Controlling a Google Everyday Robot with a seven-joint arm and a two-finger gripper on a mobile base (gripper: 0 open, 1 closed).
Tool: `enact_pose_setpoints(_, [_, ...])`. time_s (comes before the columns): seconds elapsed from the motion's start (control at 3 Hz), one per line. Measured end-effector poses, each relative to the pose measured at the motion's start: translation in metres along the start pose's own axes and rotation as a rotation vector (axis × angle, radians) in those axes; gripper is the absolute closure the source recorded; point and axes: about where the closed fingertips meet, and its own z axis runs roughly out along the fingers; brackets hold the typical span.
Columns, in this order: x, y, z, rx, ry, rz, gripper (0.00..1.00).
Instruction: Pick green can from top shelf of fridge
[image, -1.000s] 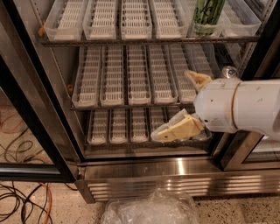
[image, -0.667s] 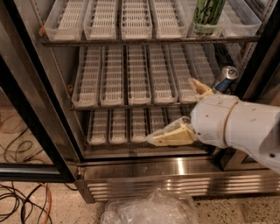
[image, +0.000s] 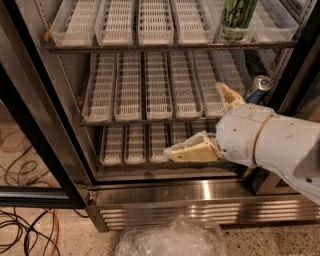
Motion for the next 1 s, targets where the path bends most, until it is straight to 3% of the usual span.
enact_pose_setpoints(0.33, [-0.004,-0.004,0.003,0.041,-0.022,0.034,0.0])
enact_pose_setpoints(0.67, [-0.001,-0.011,0.012,0.133,-0.058,0.118,0.0])
enact_pose_setpoints(1.0, [0.022,-0.039,0.004,0.291,-0.072,0.233,0.0])
